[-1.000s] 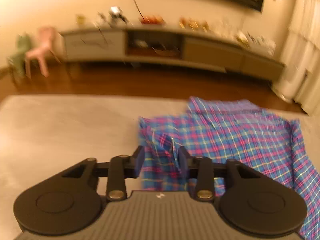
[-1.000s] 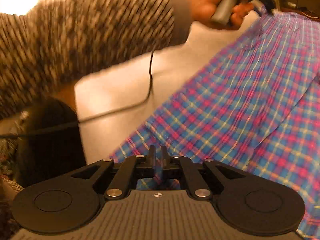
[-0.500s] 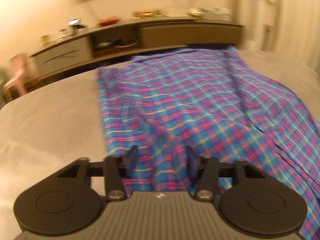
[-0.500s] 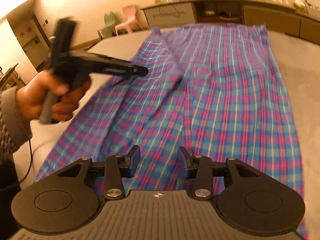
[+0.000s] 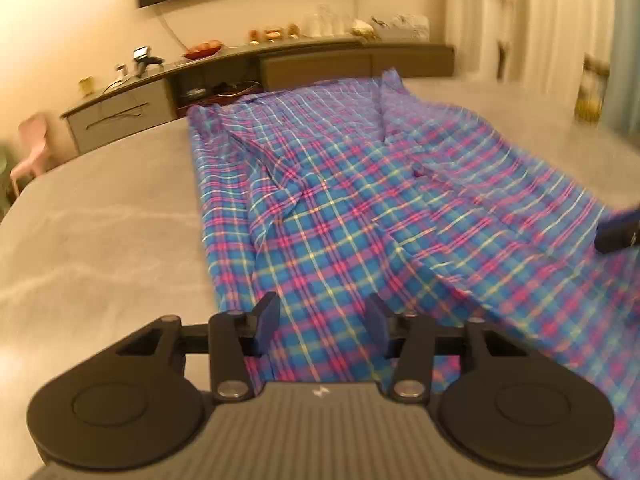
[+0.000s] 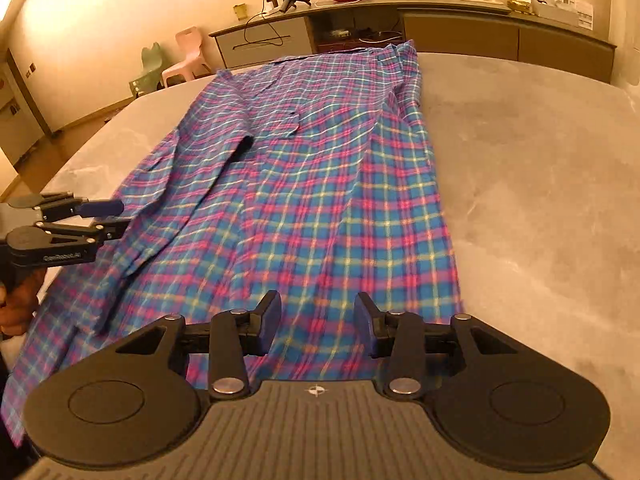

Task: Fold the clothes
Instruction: 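Release the folded side with the right gripper and smooth the shirt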

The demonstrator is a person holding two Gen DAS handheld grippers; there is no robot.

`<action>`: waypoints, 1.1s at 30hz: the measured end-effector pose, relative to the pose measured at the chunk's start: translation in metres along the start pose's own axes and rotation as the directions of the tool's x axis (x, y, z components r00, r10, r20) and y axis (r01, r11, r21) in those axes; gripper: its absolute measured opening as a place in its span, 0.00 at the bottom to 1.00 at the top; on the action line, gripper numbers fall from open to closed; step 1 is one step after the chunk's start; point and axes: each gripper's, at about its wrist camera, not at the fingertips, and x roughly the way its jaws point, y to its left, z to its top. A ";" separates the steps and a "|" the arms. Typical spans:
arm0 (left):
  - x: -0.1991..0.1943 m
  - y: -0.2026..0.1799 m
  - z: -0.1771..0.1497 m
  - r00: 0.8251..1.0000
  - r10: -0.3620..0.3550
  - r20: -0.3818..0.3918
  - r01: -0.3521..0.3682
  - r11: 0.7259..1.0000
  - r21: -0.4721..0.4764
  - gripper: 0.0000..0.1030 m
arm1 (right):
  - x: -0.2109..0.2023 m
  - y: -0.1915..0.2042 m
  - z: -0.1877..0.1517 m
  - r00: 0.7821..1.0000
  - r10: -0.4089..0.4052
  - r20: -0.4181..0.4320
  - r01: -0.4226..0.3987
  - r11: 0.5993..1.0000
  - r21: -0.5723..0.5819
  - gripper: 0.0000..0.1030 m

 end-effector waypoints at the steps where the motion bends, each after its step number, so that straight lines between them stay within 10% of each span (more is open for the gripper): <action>1: -0.010 -0.001 -0.005 1.000 -0.019 0.016 0.019 1.000 -0.018 0.47 | -0.004 0.000 -0.006 1.000 -0.005 0.004 0.004 1.000 0.002 0.43; 8: -0.051 -0.002 -0.028 1.000 -0.016 -0.011 0.016 0.999 -0.043 0.49 | -0.022 -0.004 -0.023 1.000 -0.011 -0.014 0.012 1.000 0.029 0.47; 12: -0.105 0.008 -0.052 1.000 0.004 -0.002 -0.004 0.988 -0.152 0.67 | -0.059 -0.013 -0.039 0.999 -0.040 0.009 0.039 0.996 0.074 0.83; 24: -0.151 0.010 -0.120 0.984 -0.057 -0.171 -0.009 0.933 -0.360 0.73 | -0.064 -0.002 -0.063 0.975 -0.160 -0.152 0.151 0.986 -0.066 0.86; 28: -0.145 -0.003 -0.116 0.982 -0.105 -0.156 0.041 0.930 -0.366 0.55 | -0.054 0.006 -0.070 0.964 -0.175 -0.200 0.151 0.980 -0.130 0.82; 32: -0.140 -0.014 -0.114 0.984 -0.098 -0.147 0.049 0.951 -0.306 0.32 | -0.056 0.017 -0.073 0.970 -0.162 -0.179 0.129 0.975 -0.182 0.51; 33: -0.139 -0.017 -0.113 0.985 -0.096 -0.145 0.050 0.955 -0.291 0.13 | -0.058 0.018 -0.073 0.972 -0.158 -0.172 0.126 0.975 -0.185 0.44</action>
